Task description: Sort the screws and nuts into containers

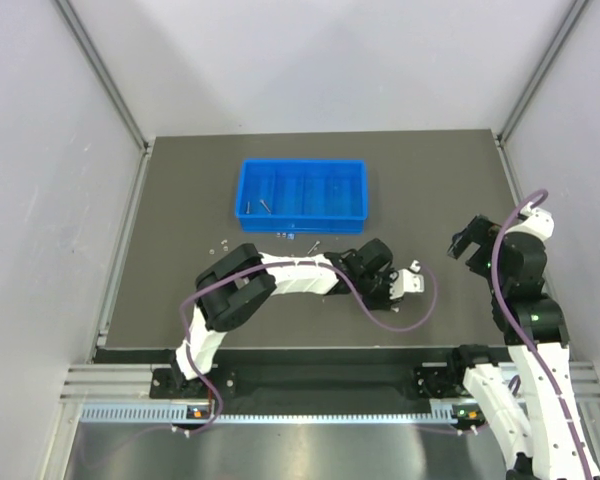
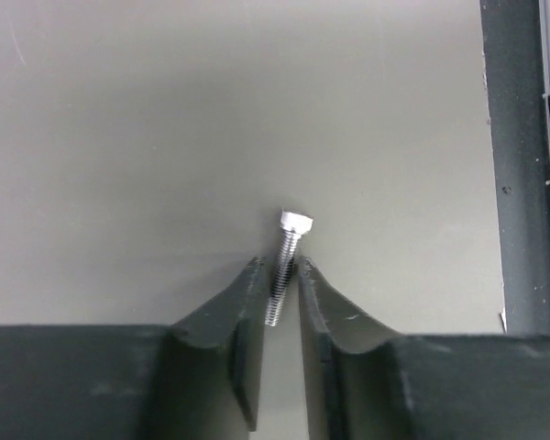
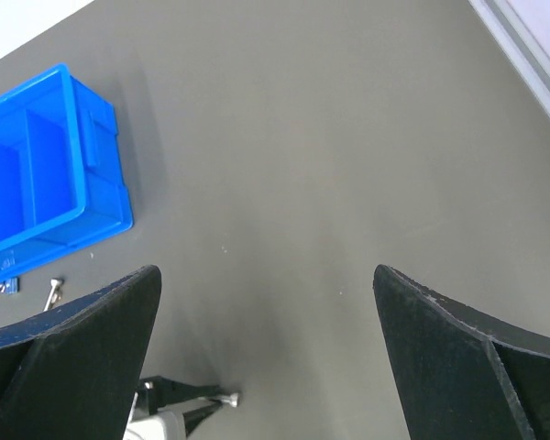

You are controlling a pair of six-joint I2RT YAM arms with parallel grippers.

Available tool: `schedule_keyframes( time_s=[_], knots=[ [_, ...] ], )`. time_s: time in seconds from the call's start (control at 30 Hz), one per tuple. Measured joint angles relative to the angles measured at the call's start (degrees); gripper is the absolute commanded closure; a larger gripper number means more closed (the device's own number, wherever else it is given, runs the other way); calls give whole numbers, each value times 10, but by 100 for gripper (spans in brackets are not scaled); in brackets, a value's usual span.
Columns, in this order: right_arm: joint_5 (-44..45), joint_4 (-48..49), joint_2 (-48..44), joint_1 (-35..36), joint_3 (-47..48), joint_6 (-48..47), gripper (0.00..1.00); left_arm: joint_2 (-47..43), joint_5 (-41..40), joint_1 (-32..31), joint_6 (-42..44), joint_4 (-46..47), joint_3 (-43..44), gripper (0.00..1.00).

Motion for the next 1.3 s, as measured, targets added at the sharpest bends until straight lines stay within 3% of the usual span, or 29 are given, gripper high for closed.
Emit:
schedule_keyframes(
  time_s=[0.13, 0.4, 0.67, 0.77, 1.0, 1.13, 1.3],
  knots=[
    [5, 0, -1, 0, 0, 0, 0, 0, 5, 4, -12, 16, -9, 95],
    [14, 0, -1, 0, 0, 1, 0, -27, -7, 9, -90, 99, -72, 96],
    [21, 0, -2, 0, 0, 4, 0, -133, -116, 40, -260, 194, -179, 96],
    [21, 1, -3, 0, -1, 4, 0, -198, -164, 76, -316, 223, -204, 96],
    [18, 10, -3, 0, -16, 9, 0, -332, -318, 244, -422, 237, -221, 96],
    [15, 14, 3, 0, -33, 14, 0, -337, -375, 336, -445, 231, -219, 96],
    [7, 25, 19, 0, -40, 20, 0, -287, -421, 387, -452, 209, -183, 96]
  ],
)
